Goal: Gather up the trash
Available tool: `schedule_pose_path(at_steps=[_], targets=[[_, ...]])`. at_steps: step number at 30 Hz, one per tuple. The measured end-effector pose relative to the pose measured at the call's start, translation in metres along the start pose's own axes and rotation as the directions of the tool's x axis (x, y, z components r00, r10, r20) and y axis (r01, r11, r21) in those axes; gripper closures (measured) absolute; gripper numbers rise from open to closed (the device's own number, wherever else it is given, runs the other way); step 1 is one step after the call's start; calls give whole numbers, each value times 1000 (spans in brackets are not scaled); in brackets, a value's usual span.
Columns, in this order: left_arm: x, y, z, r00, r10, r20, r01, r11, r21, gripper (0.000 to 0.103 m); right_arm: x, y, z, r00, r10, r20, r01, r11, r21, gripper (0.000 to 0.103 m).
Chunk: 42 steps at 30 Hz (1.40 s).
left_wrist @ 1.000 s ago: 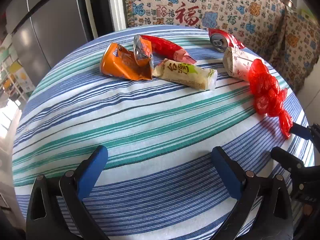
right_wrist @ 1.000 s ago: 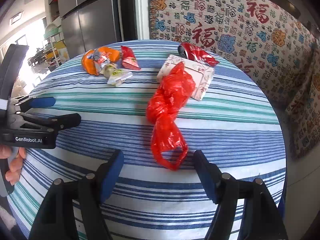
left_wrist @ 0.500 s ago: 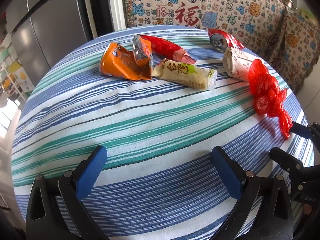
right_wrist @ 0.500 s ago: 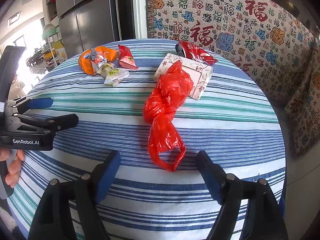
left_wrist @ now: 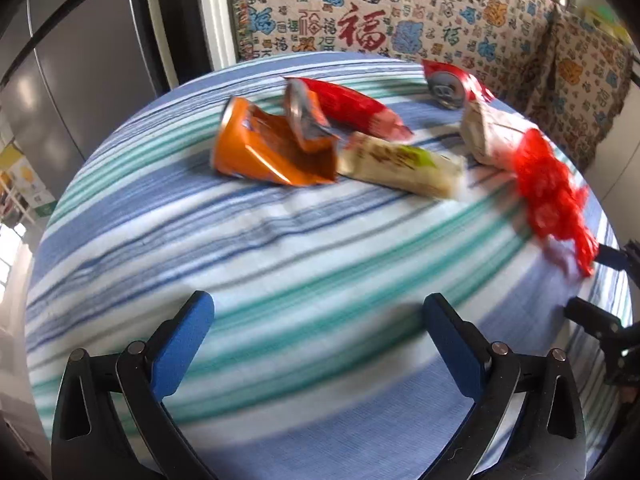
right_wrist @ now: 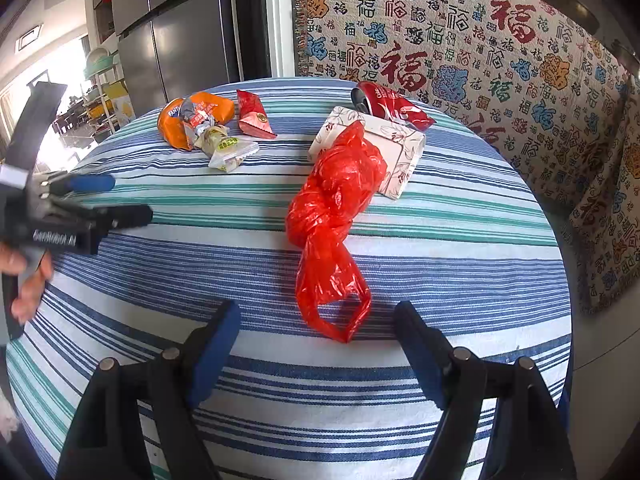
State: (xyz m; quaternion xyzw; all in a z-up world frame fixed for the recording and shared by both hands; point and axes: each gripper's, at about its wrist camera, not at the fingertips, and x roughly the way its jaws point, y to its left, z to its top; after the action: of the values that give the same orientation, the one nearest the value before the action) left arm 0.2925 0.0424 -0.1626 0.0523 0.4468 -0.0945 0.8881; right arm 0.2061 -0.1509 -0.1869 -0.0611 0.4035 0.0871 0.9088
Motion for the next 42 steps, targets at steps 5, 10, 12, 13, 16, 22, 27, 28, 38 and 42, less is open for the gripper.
schedule_pose_path(at_steps=[5,10,12,13,16,22,27,28,38,42], targets=[[11,19,17,1000,-26,-7,26,999,21,0,0,0,0,1000,0,0,0,1000,1,22],[1,49,19,996,-61,58,67,993,-97,1,-1,-1,0,1000,1,0,-1,1000,1,22],[-5,57,27,994,-42,103,54,991,-118,1,0,0,0,1000,3,-1,-3,1000,1,21],[-7,59,31,992,-38,119,53,991,-123,1,0,0,0,1000,3,-2,-3,1000,-1,21],[-5,70,44,989,-31,142,54,986,-156,1,1,1,1,1000,4,-3,-4,1000,-3,20],[9,107,70,981,-88,172,135,949,-286,1,1,0,1,1000,5,-2,-5,1000,-2,20],[26,107,100,982,-114,150,146,963,-227,1,1,0,1,1000,6,-2,-6,1000,-1,19],[28,105,105,980,-129,149,161,962,-223,1,1,0,1,1000,5,-2,-5,1000,-1,19],[58,82,114,1000,11,20,-9,991,-137,1,1,0,1,1000,6,-2,-7,1000,-1,19],[40,77,80,1000,0,-9,-1,997,-74,2,1,1,1,1000,5,-3,-5,1000,-2,19]])
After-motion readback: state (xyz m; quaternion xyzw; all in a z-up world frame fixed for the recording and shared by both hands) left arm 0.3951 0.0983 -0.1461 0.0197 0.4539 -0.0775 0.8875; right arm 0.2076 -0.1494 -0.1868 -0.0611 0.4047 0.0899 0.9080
